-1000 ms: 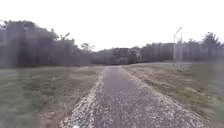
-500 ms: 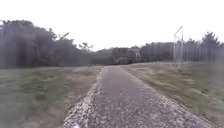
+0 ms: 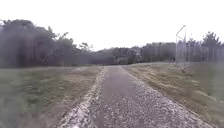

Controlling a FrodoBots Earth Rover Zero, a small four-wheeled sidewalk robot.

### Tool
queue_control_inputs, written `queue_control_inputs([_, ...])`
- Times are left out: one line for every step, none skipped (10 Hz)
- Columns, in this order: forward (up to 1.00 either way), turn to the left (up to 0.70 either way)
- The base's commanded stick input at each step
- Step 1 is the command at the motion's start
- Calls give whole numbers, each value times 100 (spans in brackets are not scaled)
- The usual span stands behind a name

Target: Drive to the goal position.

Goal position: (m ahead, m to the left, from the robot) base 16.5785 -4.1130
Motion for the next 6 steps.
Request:
queue_control_inputs([45,0])
queue_control_inputs([45,0])
queue_control_inputs([45,0])
queue_control_inputs([45,0])
queue_control_inputs([45,0])
queue_control_inputs([45,0])
